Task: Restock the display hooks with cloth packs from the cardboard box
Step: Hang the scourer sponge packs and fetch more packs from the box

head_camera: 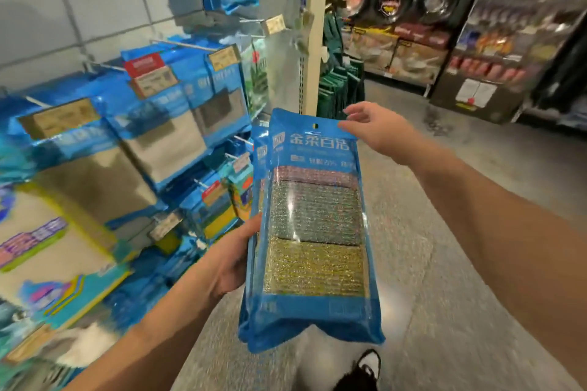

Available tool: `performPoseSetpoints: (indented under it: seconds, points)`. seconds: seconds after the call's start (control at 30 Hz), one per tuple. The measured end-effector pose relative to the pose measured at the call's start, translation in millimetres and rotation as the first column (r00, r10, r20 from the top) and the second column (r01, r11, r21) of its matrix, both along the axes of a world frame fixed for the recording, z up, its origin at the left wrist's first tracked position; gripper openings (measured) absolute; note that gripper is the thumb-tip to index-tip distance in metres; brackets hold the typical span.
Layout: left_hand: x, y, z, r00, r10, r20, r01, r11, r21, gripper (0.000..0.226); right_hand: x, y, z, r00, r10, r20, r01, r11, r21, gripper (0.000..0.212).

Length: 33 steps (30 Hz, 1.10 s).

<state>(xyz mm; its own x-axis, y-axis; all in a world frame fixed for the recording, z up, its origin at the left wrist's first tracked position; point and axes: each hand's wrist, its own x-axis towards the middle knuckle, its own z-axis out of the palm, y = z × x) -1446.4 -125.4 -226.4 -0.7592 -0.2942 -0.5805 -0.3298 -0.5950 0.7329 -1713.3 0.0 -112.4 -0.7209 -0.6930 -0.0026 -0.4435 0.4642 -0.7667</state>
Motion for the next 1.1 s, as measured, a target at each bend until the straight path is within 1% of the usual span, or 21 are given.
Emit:
performPoseSetpoints:
  seconds: [0.1, 0.17, 0.23, 0.27, 0.3, 0.33, 0.37, 0.4, 0.47, 0.5, 0.53, 0.63, 0.7, 0.73, 0.83, 0.87, 0.93, 0.97, 1.03, 1.07, 1.1]
  points:
    - [-61.4, -1.2, 3.1, 0.997, 0.081, -0.016, -0.081, 0.997, 0.001, 0.058, -64.2, -20.5, 26.0, 0.982, 0.156, -0.104, -0.144, 0.983, 0.109, 0.036]
    - [-97.7, 0.3, 9.7, 0.992, 0.12, -0.034, -0.119, 0.993, 0.007, 0.052, -102.5, -29.8, 41.4, 0.958, 0.242, -0.154, -0.213, 0.96, 0.183, 0.029]
    - [-128.4, -0.7, 18.6, 0.989, 0.135, -0.055, -0.134, 0.991, 0.022, 0.046, -135.9, -39.1, 53.2, 0.94, 0.286, -0.187, -0.24, 0.942, 0.233, 0.02]
    - [-142.2, -2.7, 23.9, 0.987, 0.15, -0.057, -0.149, 0.989, 0.009, 0.049, -152.0, -45.1, 57.9, 0.934, 0.297, -0.199, -0.247, 0.938, 0.242, 0.015]
    - [-155.2, -7.3, 27.7, 0.983, 0.171, -0.066, -0.172, 0.985, -0.012, 0.06, -166.8, -51.8, 62.8, 0.927, 0.309, -0.214, -0.257, 0.936, 0.24, 0.013]
    - [-167.2, -12.0, 31.2, 0.982, 0.177, -0.068, -0.18, 0.983, -0.037, 0.076, -180.5, -59.3, 67.0, 0.918, 0.324, -0.228, -0.271, 0.934, 0.234, 0.013]
    - [-179.5, -17.7, 34.5, 0.979, 0.187, -0.076, -0.192, 0.98, -0.058, 0.086, -191.8, -67.1, 72.6, 0.91, 0.337, -0.242, -0.286, 0.932, 0.222, 0.014]
    - [-191.1, -23.2, 38.6, 0.974, 0.203, -0.102, -0.21, 0.975, -0.065, 0.084, -203.3, -75.6, 78.0, 0.903, 0.347, -0.252, -0.3, 0.931, 0.207, 0.015]
    - [-211.0, -37.6, 44.3, 0.957, 0.251, -0.146, -0.261, 0.964, -0.053, 0.068, -223.3, -94.1, 89.8, 0.889, 0.361, -0.282, -0.324, 0.931, 0.169, 0.018]
    - [-219.4, -46.1, 47.6, 0.948, 0.276, -0.158, -0.288, 0.956, -0.059, 0.064, -232.0, -104.1, 96.7, 0.883, 0.364, -0.295, -0.335, 0.931, 0.146, 0.019]
    - [-226.8, -56.6, 51.2, 0.94, 0.296, -0.17, -0.312, 0.946, -0.081, 0.064, -240.5, -115.4, 104.1, 0.878, 0.369, -0.304, -0.348, 0.93, 0.122, 0.019]
    - [-246.2, -91.4, 69.8, 0.918, 0.326, -0.226, -0.367, 0.913, -0.179, 0.076, -261.8, -154.4, 130.8, 0.855, 0.367, -0.367, -0.366, 0.927, 0.074, 0.018]
    - [-256.3, -124.9, 80.7, 0.893, 0.356, -0.276, -0.422, 0.876, -0.236, 0.072, -274.4, -183.7, 149.1, 0.829, 0.369, -0.42, -0.383, 0.922, 0.053, 0.017]
    - [-260.6, -143.0, 86.9, 0.878, 0.371, -0.301, -0.449, 0.856, -0.255, 0.074, -280.4, -199.1, 157.8, 0.815, 0.372, -0.444, -0.396, 0.917, 0.041, 0.016]
    - [-276.5, -193.1, 110.6, 0.858, 0.389, -0.334, -0.492, 0.811, -0.318, 0.104, -295.1, -243.7, 184.5, 0.779, 0.372, -0.504, -0.428, 0.904, 0.006, 0.015]
    - [-282.3, -207.3, 119.5, 0.853, 0.382, -0.356, -0.498, 0.8, -0.335, 0.102, -299.7, -258.5, 194.0, 0.773, 0.371, -0.514, -0.436, 0.9, -0.006, 0.015]
    - [-290.6, -233.5, 134.2, 0.834, 0.381, -0.4, -0.521, 0.782, -0.341, 0.086, -306.9, -288.1, 213.1, 0.753, 0.364, -0.548, -0.447, 0.895, -0.019, 0.016]
    - [-293.5, -246.9, 140.3, 0.826, 0.381, -0.417, -0.53, 0.777, -0.339, 0.085, -310.4, -302.7, 222.1, 0.739, 0.354, -0.572, -0.447, 0.894, -0.024, 0.017]
    - [-299.8, -268.7, 152.2, 0.814, 0.378, -0.441, -0.544, 0.762, -0.352, 0.093, -319.3, -330.9, 238.2, 0.722, 0.328, -0.609, -0.439, 0.898, -0.036, 0.019]
    - [-302.6, -279.2, 157.4, 0.811, 0.37, -0.454, -0.544, 0.761, -0.352, 0.092, -324.1, -345.2, 245.7, 0.718, 0.311, -0.622, -0.433, 0.9, -0.051, 0.018]
    - [-305.9, -289.1, 162.2, 0.806, 0.36, -0.469, -0.544, 0.762, -0.351, 0.083, -327.7, -357.2, 252.7, 0.714, 0.295, -0.635, -0.436, 0.897, -0.073, 0.017]
